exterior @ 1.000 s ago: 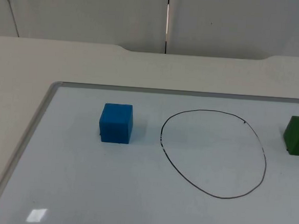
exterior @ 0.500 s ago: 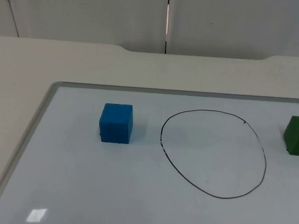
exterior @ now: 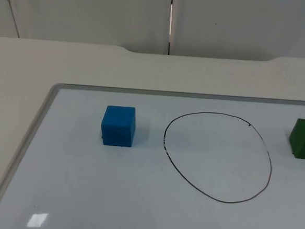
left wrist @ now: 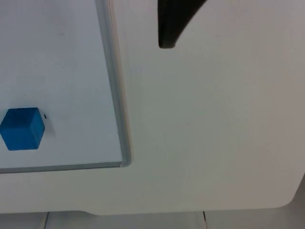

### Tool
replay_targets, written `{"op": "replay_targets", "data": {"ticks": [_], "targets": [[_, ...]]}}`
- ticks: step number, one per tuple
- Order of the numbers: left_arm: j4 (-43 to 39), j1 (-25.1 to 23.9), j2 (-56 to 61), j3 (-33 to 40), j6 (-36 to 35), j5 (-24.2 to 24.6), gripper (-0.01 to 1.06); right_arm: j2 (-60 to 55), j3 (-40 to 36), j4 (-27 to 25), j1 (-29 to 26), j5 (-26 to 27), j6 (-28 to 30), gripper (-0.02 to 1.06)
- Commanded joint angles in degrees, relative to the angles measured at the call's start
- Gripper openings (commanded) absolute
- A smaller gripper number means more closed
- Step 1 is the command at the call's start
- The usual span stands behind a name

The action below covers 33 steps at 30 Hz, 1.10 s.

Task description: Push the two cubes into the marked area.

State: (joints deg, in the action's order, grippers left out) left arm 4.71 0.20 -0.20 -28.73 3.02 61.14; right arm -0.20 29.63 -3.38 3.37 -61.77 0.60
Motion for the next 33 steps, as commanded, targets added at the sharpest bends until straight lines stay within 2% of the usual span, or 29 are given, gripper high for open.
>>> {"op": "replay_targets", "data": {"ticks": [1, 6, 13, 29, 33], "targets": [[0.5, -0.2, 0.2, -0.7, -0.4, -1.2, 1.05, 0.2, -0.1, 0.3, -0.3, 0.0, 0.3, 1.05], [0.4, -0.2, 0.0, -1.6, -0.4, -1.7, 1.05, 0.2, -0.1, 0.3, -0.3, 0.0, 0.3, 1.05], [0.4, -0.2, -6.2, -1.9, -0.4, -2.9, 1.05, 0.2, -0.1, 0.3, -0.3, 0.0, 0.3, 1.05], [1.9, -0.2, -17.3, -1.9, -0.4, -12.8, 1.05, 0.2, -0.1, 0.3, -0.3, 0.0, 0.3, 1.05], [1.9, -0.2, -19.4, -1.9, -0.4, -14.5, 1.00, 0.2, -0.1, 0.3, -0.3, 0.0, 0.3, 1.05]]}}
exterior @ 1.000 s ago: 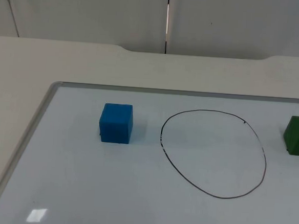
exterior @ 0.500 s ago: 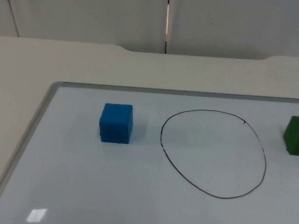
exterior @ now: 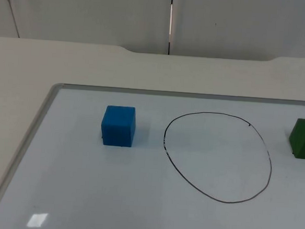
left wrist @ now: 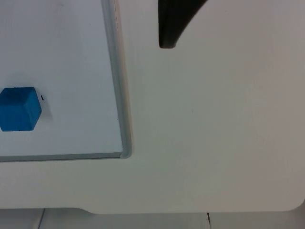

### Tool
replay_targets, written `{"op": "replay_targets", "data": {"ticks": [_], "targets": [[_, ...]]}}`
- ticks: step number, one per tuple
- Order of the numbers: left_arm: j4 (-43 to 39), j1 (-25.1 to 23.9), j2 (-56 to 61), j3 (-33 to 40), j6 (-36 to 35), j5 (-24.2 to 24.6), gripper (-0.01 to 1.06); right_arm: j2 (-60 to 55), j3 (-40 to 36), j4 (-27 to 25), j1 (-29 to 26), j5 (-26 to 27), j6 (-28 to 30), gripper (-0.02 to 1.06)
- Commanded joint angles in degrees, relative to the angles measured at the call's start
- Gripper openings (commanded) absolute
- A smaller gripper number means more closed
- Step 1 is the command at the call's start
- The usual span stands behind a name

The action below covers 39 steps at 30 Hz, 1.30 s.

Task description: Push the two cubes into the marked area.

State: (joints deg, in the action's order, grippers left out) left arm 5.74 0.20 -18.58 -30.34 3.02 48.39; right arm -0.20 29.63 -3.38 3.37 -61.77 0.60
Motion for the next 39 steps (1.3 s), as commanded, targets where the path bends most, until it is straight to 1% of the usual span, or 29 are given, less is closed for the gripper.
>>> {"op": "replay_targets", "data": {"ticks": [1, 2, 4, 6, 7, 9, 12, 18, 20, 22, 23, 24, 25, 26, 28, 29, 30, 32, 33, 34, 39], "targets": [[0.9, -0.2, -1.8, -0.3, -0.4, -1.9, 0.97, 0.2, -0.1, 0.3, -0.3, 0.0, 0.3, 1.05], [0.9, -0.2, -1.8, -0.3, -0.4, -1.9, 0.97, 0.2, -0.1, 0.3, -0.3, 0.0, 0.3, 1.05], [0.9, -0.2, -3.8, -0.3, -0.4, -3.1, 0.87, 0.2, -0.1, 0.3, -0.3, 0.0, 0.3, 1.05], [1.1, -0.2, -5.2, -0.3, -0.4, -4.5, 0.82, 0.2, -0.1, 0.3, -0.3, 0.0, 0.3, 1.05], [1.1, -0.2, -5.2, -0.3, -0.4, -4.5, 0.82, 0.2, -0.1, 0.3, -0.3, 0.0, 0.3, 1.05], [1.6, -0.2, -6.6, -0.3, -0.4, -6.2, 0.76, 0.2, -0.1, 0.3, -0.3, 0.0, 0.3, 1.05], [2.8, -0.2, -9.1, -0.3, -0.4, -8.8, 0.74, 0.2, -0.1, 0.3, -0.3, 0.0, 0.3, 1.05], [3.3, -0.2, -13.7, -0.3, -0.3, -11.3, 0.73, 0.2, -0.1, 0.3, -0.3, 0.0, 0.3, 1.05], [3.7, -0.2, -16.2, -0.3, 0.6, -12.5, 0.69, 0.2, -0.1, 0.3, -0.3, 0.0, 0.3, 1.05], [5.1, -0.2, -19.1, -0.3, 2.6, -13.5, 0.57, 0.2, -0.1, 0.3, -0.3, 0.0, 0.3, 1.05], [6.2, -0.2, -20.7, -0.3, 3.4, -13.9, 0.50, 0.2, -0.1, 0.3, -0.3, 0.0, 0.3, 1.05], [6.2, -0.2, -20.7, -0.3, 3.4, -13.9, 0.50, 0.2, -0.1, 0.3, -0.3, 0.0, 0.3, 1.05], [7.5, -0.2, -22.0, -0.3, 4.3, -14.6, 0.43, 0.2, -0.1, 0.3, -0.3, 0.0, 0.3, 1.05], [9.5, -0.2, -23.8, -0.3, 6.1, -15.3, 0.34, 0.2, -0.1, 0.3, -0.3, 0.0, 0.3, 1.05], [13.2, -0.2, -26.8, -0.3, 9.0, -16.5, 0.22, 0.2, -0.1, 0.3, -0.3, 0.0, 0.3, 1.05], [15.3, -0.2, -28.4, -0.3, 10.6, -17.3, 0.15, 0.2, -0.1, 0.3, -0.3, 0.0, 0.3, 1.05], [15.3, -0.2, -28.4, -0.3, 10.6, -17.3, 0.15, 0.2, -0.1, 0.3, -0.3, 0.0, 0.3, 1.05], [19.7, -0.2, -31.6, -0.3, 13.4, -18.4, 0.05, 0.2, -0.1, 0.3, -0.3, 0.0, 0.3, 1.05], [22.8, -0.2, -33.4, -0.3, 16.2, -19.4, 0.00, 0.2, -0.1, 0.3, -0.3, 0.0, 0.3, 1.05], [22.8, -0.2, -33.4, -0.3, 16.2, -19.4, 0.00, 0.2, -0.1, 0.3, -0.3, 0.0, 0.3, 1.05], [31.4, -0.2, -41.1, -0.3, 23.2, -22.4, 0.00, 0.2, -0.1, 0.3, -0.3, 0.0, 0.3, 1.05]]}}
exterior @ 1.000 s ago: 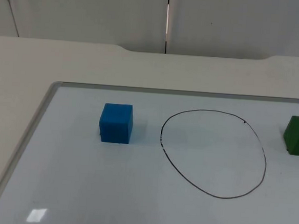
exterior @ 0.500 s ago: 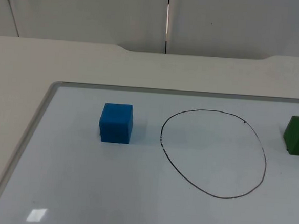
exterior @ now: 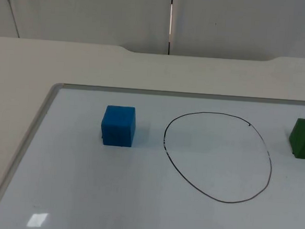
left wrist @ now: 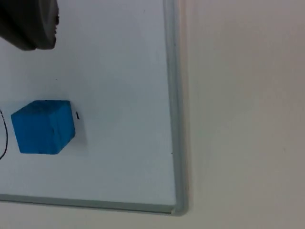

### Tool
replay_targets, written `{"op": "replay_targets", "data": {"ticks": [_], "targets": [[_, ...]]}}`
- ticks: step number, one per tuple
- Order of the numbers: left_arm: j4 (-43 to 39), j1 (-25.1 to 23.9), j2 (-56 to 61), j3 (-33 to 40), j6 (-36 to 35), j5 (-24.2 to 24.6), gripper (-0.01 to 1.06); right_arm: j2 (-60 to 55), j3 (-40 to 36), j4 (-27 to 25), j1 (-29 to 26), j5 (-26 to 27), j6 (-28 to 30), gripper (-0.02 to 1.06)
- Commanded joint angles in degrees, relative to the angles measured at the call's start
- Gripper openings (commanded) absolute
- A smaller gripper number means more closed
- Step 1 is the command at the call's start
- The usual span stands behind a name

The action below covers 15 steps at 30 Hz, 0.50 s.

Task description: Push the two cubes into the marked area.

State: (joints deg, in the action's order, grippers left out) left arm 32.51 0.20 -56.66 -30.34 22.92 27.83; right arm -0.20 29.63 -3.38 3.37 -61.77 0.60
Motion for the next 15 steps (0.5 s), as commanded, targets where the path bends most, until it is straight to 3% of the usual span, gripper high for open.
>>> {"op": "replay_targets", "data": {"ticks": [1, 6, 15], "targets": [[4.6, -0.2, -3.1, -0.3, 3.3, -1.9, 0.00, 0.2, -0.1, 0.3, -0.3, 0.0, 0.3, 1.05], [6.6, -0.2, -9.5, -0.3, 4.9, -2.8, 0.00, 0.2, -0.1, 0.3, -0.3, 0.0, 0.3, 1.05], [21.0, -0.2, -18.9, -0.3, 19.2, -5.7, 0.00, 0.2, -0.1, 0.3, -0.3, 0.0, 0.3, 1.05]]}}
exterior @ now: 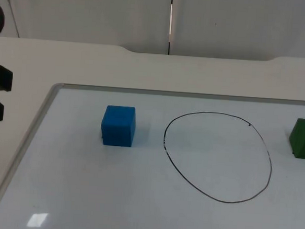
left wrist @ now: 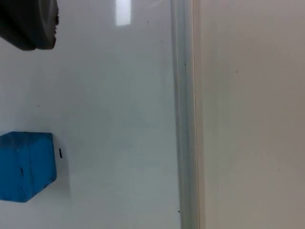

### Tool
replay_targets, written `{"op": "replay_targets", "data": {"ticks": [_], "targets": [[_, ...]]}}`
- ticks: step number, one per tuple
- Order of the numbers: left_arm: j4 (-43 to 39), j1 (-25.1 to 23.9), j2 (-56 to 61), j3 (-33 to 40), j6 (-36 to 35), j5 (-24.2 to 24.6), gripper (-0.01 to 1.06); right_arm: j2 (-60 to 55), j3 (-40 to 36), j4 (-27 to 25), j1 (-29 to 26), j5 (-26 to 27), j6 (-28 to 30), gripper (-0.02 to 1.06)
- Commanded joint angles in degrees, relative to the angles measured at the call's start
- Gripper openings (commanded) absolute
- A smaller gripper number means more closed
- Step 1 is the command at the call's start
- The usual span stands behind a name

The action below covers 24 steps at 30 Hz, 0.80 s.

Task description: Push the two cubes into the marked area.

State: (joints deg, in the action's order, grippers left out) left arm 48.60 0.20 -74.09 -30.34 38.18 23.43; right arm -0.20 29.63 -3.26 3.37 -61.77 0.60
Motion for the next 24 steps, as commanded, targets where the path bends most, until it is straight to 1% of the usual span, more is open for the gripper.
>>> {"op": "replay_targets", "data": {"ticks": [1, 2, 4, 6, 8, 11, 15, 18, 21, 24], "targets": [[6.7, -0.2, -2.3, -0.3, 6.0, -1.6, 0.00, 0.2, -0.1, 0.2, -0.3, 0.0, 0.3, 1.05], [6.7, -0.2, -2.3, -0.3, 6.0, -1.6, 0.00, 0.2, -0.1, 0.2, -0.3, 0.0, 0.3, 1.05], [10.0, -0.2, -4.4, -0.6, 9.7, -1.7, 0.00, 0.2, -0.1, 0.2, -0.3, 0.0, 0.3, 1.05], [10.9, -0.2, -7.0, -2.5, 11.0, -1.0, 0.00, 0.2, -0.1, 0.2, -0.3, 0.0, 0.3, 1.05], [10.9, -0.2, -7.8, -3.2, 9.7, -1.1, 0.00, 0.2, -0.1, 0.2, -0.3, 0.0, 0.3, 1.05], [10.8, -0.1, -8.5, -3.7, 8.8, -2.8, 0.00, 0.2, -0.1, 0.2, -0.3, 0.0, 0.3, 1.05], [10.8, -0.1, -8.5, -3.7, 8.8, -2.8, 0.00, 0.2, -0.1, 0.2, -0.3, 0.0, 0.3, 1.05], [10.8, -0.1, -8.5, -3.7, 8.8, -2.1, 0.00, 0.2, -0.1, 0.2, -0.3, 0.0, 0.3, 1.05], [10.8, -0.1, -8.5, -3.7, 8.8, -0.3, 0.00, 0.2, -0.1, 0.2, -0.3, 0.0, 0.3, 1.05], [10.8, 0.2, -8.5, -3.7, 8.0, -0.3, 0.00, 0.2, -0.1, 0.2, -0.3, 0.0, 0.3, 1.05]]}}
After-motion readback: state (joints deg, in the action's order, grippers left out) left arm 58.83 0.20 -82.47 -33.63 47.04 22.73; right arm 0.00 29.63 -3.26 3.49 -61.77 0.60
